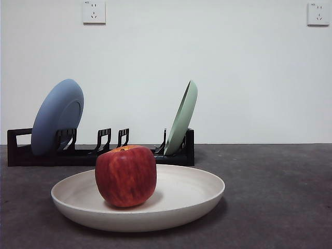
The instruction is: Take the yellow plate from the plate rack,put the plate on the table,take the apple from the table,put the apple in the plate
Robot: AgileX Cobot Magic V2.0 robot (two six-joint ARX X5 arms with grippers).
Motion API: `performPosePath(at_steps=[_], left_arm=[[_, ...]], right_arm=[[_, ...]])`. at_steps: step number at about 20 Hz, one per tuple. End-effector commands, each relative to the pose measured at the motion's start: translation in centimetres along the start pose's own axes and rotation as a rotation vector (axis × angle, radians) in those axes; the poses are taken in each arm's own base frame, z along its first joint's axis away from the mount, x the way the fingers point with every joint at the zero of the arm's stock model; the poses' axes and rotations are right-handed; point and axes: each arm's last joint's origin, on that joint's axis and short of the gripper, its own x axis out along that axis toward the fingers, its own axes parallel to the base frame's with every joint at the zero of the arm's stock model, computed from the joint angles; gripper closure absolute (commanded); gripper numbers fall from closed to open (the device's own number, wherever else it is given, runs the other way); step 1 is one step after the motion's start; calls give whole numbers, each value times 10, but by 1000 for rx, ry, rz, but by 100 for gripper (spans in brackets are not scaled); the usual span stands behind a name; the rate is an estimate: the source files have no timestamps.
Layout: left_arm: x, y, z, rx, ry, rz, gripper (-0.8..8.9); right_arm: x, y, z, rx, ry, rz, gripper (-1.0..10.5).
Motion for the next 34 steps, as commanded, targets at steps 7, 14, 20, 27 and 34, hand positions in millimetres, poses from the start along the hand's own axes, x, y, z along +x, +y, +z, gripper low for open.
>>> performPosePath(at_steps=[7,14,20,27,34], left_arm=[[8,-4,4,13,25,6,815],[28,3,12,-20,96,107,815],[97,37,5,62,-118,79,815],[150,54,-116,74,-531,172,814],[160,63,-187,-154,-442,452,815]], right_arm=[[-28,-14,-10,21,-102,-169,946],[-20,-16,-25,-54,110,-220,946],[-19,-17,-31,-84,198,-239,946],[-18,-17,-31,-84,197,-239,946],[-18,-16,-31,-85,197,-239,946]])
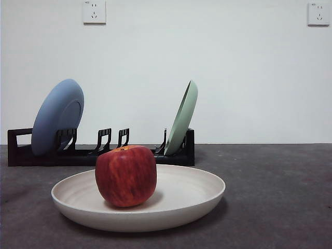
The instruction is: Take the yellow plate from the plate rack,put the plate on the table,take the apple from the table,put the apple in the plate
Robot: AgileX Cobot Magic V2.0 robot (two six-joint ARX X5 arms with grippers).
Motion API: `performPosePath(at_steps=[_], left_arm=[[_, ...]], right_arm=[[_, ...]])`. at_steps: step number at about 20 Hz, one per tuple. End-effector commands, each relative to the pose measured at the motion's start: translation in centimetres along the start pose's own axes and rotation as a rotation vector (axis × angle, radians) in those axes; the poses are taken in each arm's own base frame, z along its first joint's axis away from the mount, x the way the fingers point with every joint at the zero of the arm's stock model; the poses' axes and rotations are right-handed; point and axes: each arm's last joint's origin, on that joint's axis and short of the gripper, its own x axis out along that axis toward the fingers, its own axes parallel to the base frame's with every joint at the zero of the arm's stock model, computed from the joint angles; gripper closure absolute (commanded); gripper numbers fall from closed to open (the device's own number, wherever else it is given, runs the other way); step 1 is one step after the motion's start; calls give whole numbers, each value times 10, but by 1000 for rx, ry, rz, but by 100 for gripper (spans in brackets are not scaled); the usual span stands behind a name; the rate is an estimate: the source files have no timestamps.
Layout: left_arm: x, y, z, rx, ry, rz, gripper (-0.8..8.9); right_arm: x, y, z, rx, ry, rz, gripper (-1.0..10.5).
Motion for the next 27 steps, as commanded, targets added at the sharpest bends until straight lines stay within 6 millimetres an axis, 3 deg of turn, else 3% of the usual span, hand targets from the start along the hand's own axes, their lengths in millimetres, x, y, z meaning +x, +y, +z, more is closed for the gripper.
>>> performPosePath(at_steps=[1,7,12,27], left_arm=[[-2,6,-13,-79,43,123,814],[-8,12,-32,-143,65,265,814],[-9,15,-35,-183,58,410,814],[-9,16,-35,-293,35,422,814]], right_arm=[[0,0,0,-4,5,-5,946],[0,0,0,-3,5,-5,946],[0,0,0,-3,4,-5,946],[0,0,0,-3,4,-5,946]])
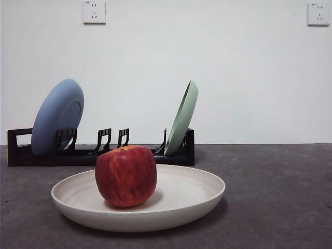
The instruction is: Take the yellow plate from the plate rack,put the plate on the table,take the apple from the table,put the apple in the plate
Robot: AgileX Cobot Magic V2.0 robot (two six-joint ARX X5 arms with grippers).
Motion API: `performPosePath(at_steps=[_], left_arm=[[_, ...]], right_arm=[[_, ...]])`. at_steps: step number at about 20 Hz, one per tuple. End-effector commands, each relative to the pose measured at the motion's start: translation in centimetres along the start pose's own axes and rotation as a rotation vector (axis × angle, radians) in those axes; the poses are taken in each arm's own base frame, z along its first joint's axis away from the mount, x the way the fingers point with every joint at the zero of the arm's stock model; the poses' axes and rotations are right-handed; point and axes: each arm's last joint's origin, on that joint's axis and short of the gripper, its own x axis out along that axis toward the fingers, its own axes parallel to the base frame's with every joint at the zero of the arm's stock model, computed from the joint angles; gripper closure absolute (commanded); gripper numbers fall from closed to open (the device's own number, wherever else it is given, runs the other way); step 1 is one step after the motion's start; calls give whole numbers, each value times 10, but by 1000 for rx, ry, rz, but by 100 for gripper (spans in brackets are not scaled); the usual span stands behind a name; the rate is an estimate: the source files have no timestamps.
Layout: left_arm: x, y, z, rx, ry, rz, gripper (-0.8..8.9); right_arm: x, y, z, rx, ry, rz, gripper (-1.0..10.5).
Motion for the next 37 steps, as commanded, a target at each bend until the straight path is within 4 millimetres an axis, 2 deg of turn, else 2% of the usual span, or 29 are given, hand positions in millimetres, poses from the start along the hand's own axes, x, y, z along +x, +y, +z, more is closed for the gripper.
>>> performPosePath(at_steps=[1,9,12,14,17,19,21,24,25,28,31,37], left_arm=[[2,0,-3,-13,3,2,814],[2,0,-4,-13,16,2,814],[2,0,-4,-13,16,2,814],[2,0,-4,-13,19,2,814],[3,0,-4,-13,23,2,814],[3,0,-5,-13,28,3,814],[3,0,-5,-13,31,3,814],[3,0,-5,-13,32,3,814],[3,0,-5,-13,32,3,814],[3,0,-5,-13,33,3,814],[3,0,-5,-14,33,3,814],[3,0,-5,-13,33,3,814]], right_arm=[[0,0,0,-3,4,-5,946],[0,0,0,-3,4,-5,946],[-3,-6,-1,-68,-18,-46,946],[-8,-16,-2,-100,-111,-90,946],[-11,-30,-12,-62,-398,-50,946],[6,-33,-29,-95,-541,-93,946],[39,-35,-49,-104,-610,-190,946],[93,-34,-88,-46,-677,-211,946],[102,-33,-96,-43,-681,-217,946],[126,-32,-121,-15,-670,-267,946],[143,-31,-141,21,-644,-307,946],[162,-29,-158,168,-666,-295,946]])
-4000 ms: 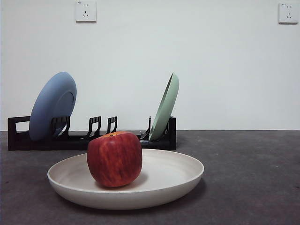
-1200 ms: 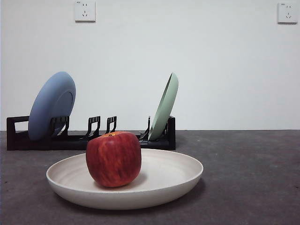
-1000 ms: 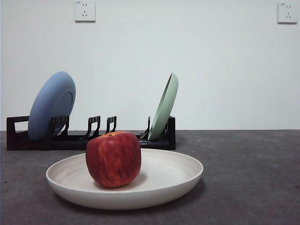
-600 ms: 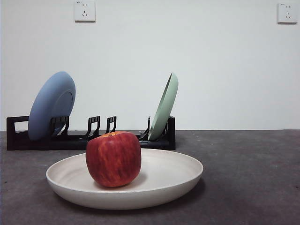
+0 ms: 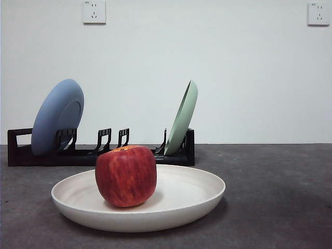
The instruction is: Take the yellow plate from the plate rack,put the plate on the table,take the apple from the table,put the apple in the plate
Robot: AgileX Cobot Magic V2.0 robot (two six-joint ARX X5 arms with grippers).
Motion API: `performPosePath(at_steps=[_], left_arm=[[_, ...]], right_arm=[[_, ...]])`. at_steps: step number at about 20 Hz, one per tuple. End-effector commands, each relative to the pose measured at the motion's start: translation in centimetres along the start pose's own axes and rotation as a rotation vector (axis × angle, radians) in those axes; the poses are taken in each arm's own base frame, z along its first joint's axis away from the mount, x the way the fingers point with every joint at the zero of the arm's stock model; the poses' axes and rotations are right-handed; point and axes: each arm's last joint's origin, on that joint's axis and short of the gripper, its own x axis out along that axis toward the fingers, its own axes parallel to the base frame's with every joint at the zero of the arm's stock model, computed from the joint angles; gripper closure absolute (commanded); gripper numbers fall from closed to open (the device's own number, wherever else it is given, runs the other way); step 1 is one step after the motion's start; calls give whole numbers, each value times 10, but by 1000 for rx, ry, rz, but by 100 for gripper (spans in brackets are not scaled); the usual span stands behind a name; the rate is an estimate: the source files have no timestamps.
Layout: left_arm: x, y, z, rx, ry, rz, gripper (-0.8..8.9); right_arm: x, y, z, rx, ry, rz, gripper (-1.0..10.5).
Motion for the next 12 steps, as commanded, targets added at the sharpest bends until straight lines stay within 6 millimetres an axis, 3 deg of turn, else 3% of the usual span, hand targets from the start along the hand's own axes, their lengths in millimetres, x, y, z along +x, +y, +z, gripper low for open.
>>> performPosePath(at_steps=[1,12], left_arm=[[1,0,-3,-6,1,2,814],[2,0,-3,-6,6,3,814]], right_arm=[[4,2,-9,146,-7,-2,946],[4,-1,-20,331,87,-196,946]])
